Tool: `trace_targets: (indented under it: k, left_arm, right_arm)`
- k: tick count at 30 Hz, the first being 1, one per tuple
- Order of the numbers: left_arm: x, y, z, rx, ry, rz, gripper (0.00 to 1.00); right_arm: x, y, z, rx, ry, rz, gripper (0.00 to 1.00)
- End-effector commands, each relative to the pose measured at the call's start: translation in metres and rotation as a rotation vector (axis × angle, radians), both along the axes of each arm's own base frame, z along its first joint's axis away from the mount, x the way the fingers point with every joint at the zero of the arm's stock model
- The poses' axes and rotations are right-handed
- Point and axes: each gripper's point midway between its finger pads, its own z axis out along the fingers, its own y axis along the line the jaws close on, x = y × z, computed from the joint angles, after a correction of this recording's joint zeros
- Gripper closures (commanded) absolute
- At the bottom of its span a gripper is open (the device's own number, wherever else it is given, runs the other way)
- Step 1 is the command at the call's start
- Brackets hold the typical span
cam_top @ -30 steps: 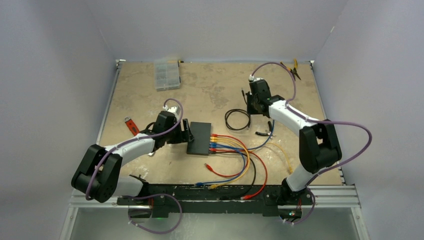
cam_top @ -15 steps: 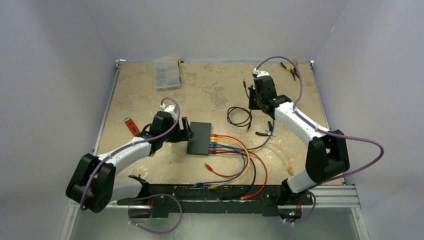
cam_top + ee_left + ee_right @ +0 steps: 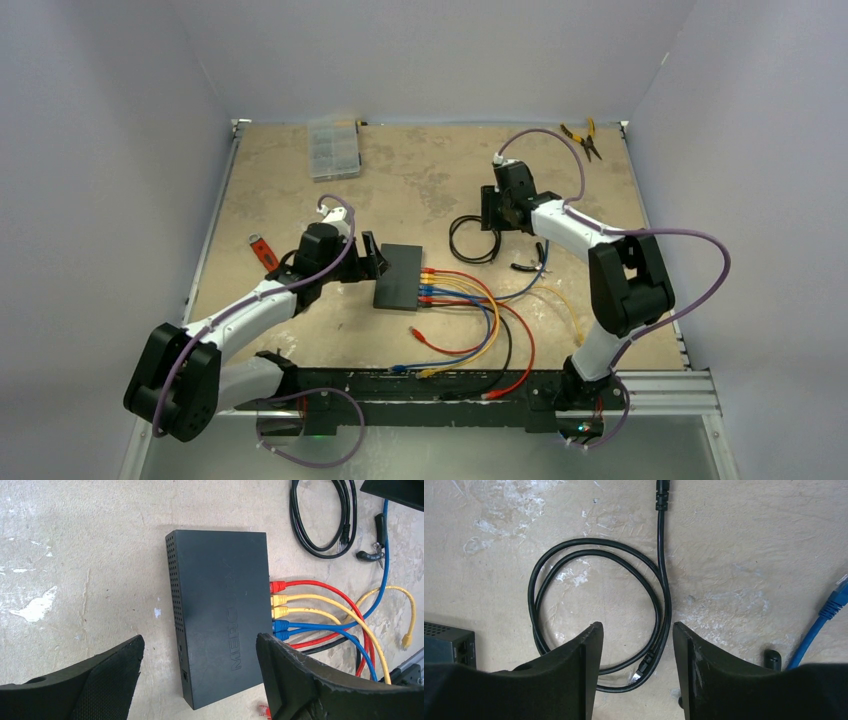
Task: Pull the plug from the switch port
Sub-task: Place the connector at the center of the board, then pick up the connector from the center of the board.
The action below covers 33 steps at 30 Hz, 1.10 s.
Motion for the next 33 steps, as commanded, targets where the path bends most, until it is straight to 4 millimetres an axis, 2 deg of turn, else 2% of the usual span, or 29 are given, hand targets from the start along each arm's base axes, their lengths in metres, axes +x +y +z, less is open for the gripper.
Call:
trace_targets:
  k: [1,10,12,16,19,25,33]
  left_arm:
    - [0.004,-0.002,0.008,-0.014,-0.04,-0.013,0.18]
    - [0.005,-0.003,0.006,-0.011,-0.03,-0.018,0.18]
    - [0.006,-0.003,0.007,-0.011,-0.034,-0.019,0.18]
    - [0.007,-0.003,0.011,-0.014,-0.041,-0.019,0.18]
    - [0.007,-0.003,0.011,-0.011,-0.042,-0.016,0.18]
    - [0.007,-0.003,0.007,-0.017,-0.033,-0.008,0.18]
    - [0.005,-0.014,0.001,-0.078,0.001,-0.024,0.17]
  right_arm:
    - [0.002,0.0,-0.005,-0.001,-0.007,-0.009,0.43]
    - [-0.012,-0.015,-0.051,-0.08,0.107,-0.049,0.46]
    - [-0.014,-0.016,-0.057,-0.084,0.118,-0.054,0.51]
    - [-0.016,-0.013,-0.064,-0.07,0.132,-0.044,0.66]
    - [-0.016,-0.013,-0.067,-0.071,0.138,-0.043,0.84]
    - [-0.015,-0.013,-0.064,-0.07,0.13,-0.032,0.99]
    - [-0.01,-0.004,-0.044,-0.027,0.084,0.003,1.0]
